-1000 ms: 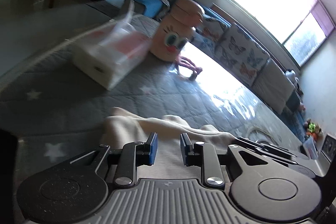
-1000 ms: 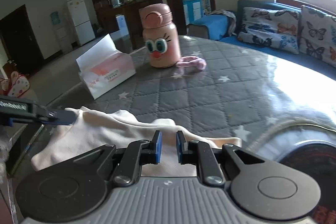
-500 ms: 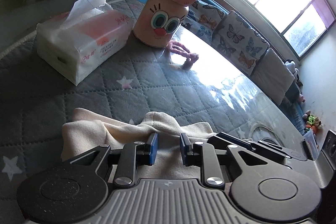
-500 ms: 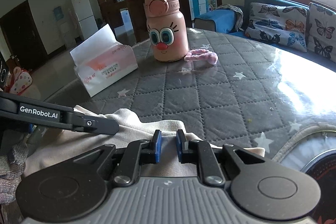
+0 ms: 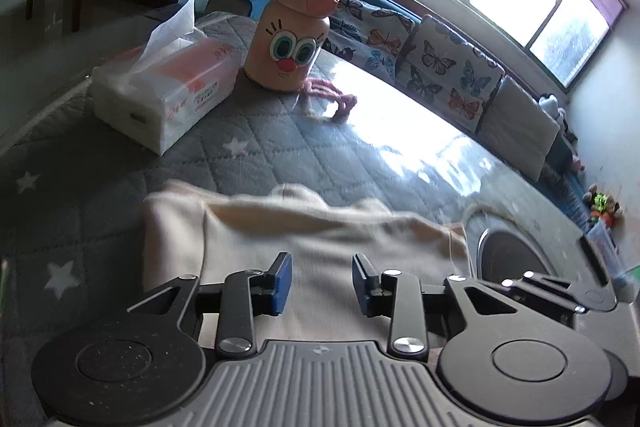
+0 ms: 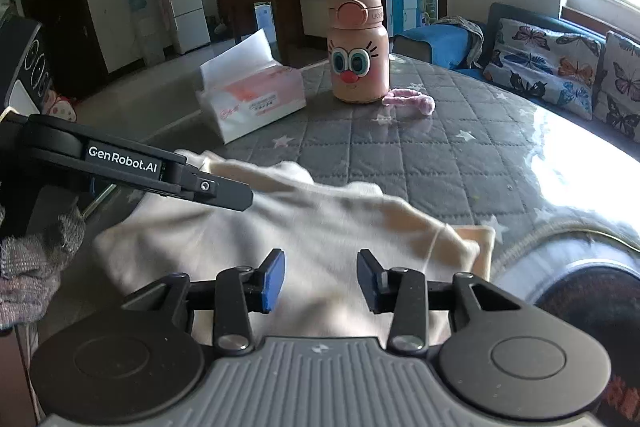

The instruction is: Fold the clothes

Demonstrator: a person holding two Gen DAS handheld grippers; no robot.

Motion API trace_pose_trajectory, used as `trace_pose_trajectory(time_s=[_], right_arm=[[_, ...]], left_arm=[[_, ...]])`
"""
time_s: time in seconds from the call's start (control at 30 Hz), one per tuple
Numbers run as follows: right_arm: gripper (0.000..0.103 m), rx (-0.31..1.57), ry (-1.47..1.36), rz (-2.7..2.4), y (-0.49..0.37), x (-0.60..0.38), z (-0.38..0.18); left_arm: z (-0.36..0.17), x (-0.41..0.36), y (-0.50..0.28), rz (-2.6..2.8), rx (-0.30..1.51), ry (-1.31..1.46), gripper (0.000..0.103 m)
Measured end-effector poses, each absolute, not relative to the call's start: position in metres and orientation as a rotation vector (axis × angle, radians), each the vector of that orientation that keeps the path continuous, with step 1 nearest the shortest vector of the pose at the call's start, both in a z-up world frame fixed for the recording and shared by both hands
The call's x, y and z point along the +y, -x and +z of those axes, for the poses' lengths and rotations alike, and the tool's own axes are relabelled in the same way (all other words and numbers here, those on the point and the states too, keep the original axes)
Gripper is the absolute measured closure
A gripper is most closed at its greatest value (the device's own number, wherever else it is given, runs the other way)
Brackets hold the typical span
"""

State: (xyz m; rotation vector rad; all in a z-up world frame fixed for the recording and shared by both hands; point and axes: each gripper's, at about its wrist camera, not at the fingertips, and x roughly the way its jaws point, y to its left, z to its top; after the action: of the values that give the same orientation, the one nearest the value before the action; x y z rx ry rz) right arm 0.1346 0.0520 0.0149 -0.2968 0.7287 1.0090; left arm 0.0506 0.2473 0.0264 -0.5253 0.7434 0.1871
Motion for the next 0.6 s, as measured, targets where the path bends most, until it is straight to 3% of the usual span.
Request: trace_pose_trajectory(time_s=[0.07,0.6], right_arm=[[0.057,0.72,0.308,1.002,-0.126,0.044,0.015],[0.057,0.681,0.319,0.965,-0.093,0.011,0.007]], left_arm=[[0.027,0.242,-0.04,0.184,0.746,0.51,0.062],[0.022,0.224,0.018,0.225,0.727,0.456,0.058]])
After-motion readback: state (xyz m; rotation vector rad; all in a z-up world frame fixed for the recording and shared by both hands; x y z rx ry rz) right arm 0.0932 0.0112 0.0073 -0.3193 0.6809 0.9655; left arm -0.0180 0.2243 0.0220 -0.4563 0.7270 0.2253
